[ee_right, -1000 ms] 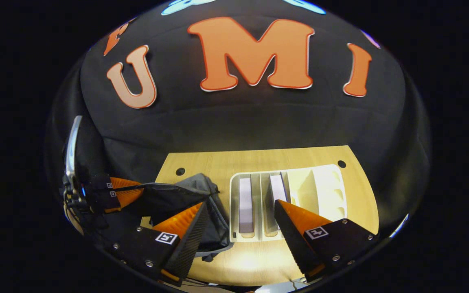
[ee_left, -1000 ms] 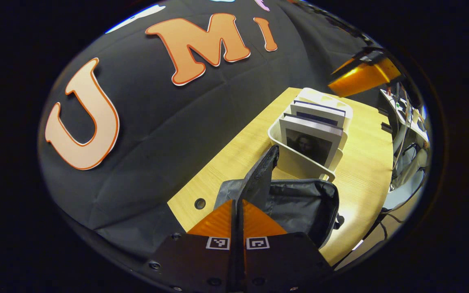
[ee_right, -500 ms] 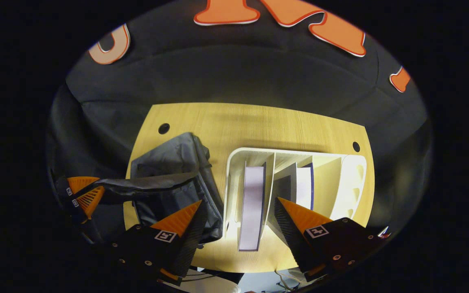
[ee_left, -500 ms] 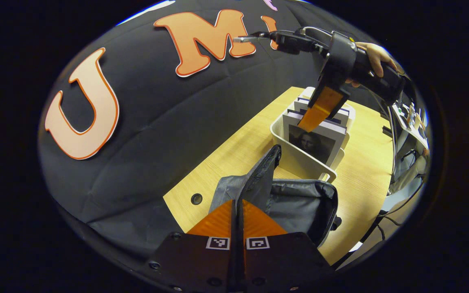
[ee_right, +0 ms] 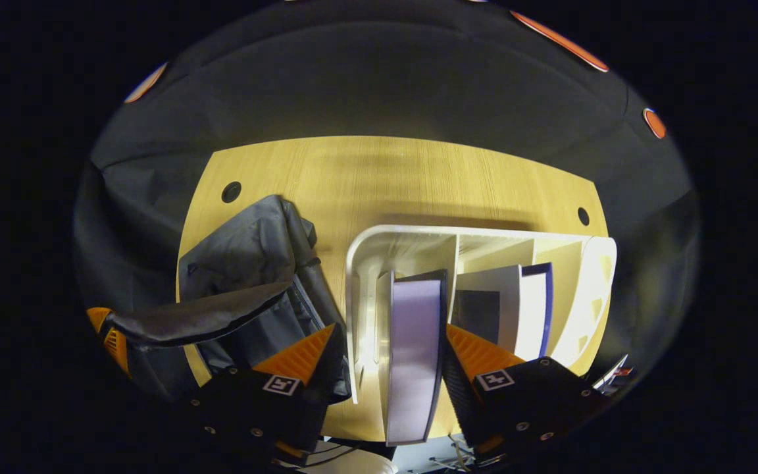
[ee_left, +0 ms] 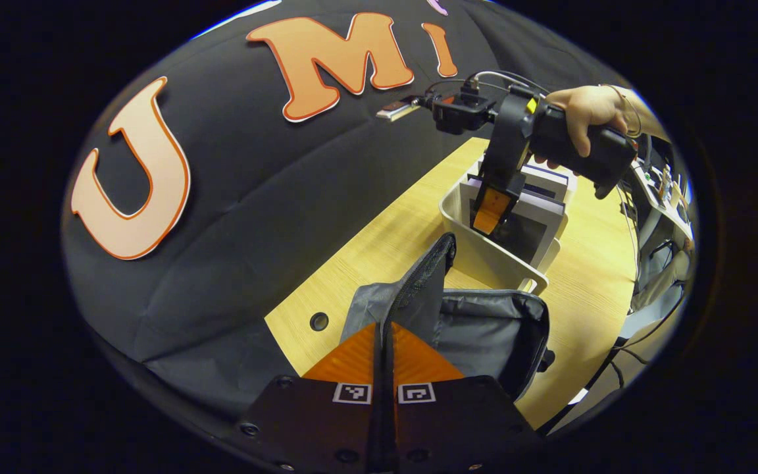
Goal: Open the schoolbag, grab two books from the bookshelf and put them into the schoolbag.
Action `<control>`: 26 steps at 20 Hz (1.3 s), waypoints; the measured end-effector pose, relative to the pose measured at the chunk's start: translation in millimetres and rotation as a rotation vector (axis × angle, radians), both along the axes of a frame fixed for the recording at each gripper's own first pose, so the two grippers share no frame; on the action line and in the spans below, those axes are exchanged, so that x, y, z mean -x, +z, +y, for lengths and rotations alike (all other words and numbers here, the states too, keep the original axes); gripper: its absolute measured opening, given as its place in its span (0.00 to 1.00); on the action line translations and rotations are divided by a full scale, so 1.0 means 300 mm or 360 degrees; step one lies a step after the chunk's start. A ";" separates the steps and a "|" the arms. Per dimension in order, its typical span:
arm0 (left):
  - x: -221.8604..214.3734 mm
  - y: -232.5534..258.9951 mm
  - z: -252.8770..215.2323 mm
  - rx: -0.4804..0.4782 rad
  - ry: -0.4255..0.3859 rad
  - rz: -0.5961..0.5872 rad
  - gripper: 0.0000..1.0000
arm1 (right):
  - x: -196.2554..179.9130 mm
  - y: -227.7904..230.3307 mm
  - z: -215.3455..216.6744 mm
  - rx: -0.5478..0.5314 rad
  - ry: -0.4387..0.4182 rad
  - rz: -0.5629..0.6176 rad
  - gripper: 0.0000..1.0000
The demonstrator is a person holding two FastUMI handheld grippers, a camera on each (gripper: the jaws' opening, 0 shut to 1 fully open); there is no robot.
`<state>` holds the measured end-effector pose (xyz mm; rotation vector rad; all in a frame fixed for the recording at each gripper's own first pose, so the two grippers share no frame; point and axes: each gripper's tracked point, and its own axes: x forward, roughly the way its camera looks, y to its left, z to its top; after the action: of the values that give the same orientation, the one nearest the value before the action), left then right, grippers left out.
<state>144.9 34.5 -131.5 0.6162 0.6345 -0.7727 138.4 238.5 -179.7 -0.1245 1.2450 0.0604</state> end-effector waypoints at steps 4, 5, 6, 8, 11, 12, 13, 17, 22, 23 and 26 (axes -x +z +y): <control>-0.001 -0.002 0.001 -0.0009 0.0002 0.0005 0.01 | 0.010 -0.031 -0.006 -0.0035 -0.0049 0.0045 0.45; 0.000 -0.005 0.002 -0.0012 0.0008 0.0013 0.01 | 0.007 -0.032 -0.009 -0.0038 -0.0058 0.0047 0.41; 0.003 -0.005 0.001 -0.0010 0.0008 0.0017 0.01 | 0.022 -0.029 -0.017 -0.0031 -0.0061 0.0047 0.40; -0.001 0.000 0.001 -0.0008 -0.0007 0.0012 0.01 | 0.046 0.011 -0.008 -0.0044 -0.0073 0.0027 0.40; 0.016 0.011 -0.015 0.0018 -0.0076 0.0007 0.01 | 0.078 0.142 0.011 -0.0083 -0.0118 -0.0061 0.39; 0.017 0.010 -0.023 0.0028 -0.0104 0.0009 0.01 | 0.081 0.193 0.010 -0.0076 -0.0130 -0.0117 0.39; 0.015 0.012 -0.031 0.0040 -0.0129 0.0004 0.01 | 0.086 0.244 0.010 -0.0077 -0.0140 -0.0176 0.39; 0.018 0.000 -0.024 0.0056 -0.0154 0.0031 0.00 | 0.150 0.442 -0.004 -0.0135 -0.0234 -0.0344 0.38; 0.006 -0.005 -0.040 0.0028 -0.0183 0.0048 0.01 | 0.272 0.596 -0.064 -0.0287 -0.0385 -0.0535 0.38; 0.001 -0.002 -0.045 0.0023 -0.0188 0.0044 0.01 | 0.304 0.607 -0.071 -0.0336 -0.0416 -0.0558 0.37; -0.007 0.001 -0.054 0.0016 -0.0195 0.0032 0.01 | 0.390 0.596 -0.061 -0.0577 -0.0518 -0.0610 0.37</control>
<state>147.0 18.2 -131.3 0.6435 0.6148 -0.8969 21.4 220.1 -1.0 0.3671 0.8418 -0.0207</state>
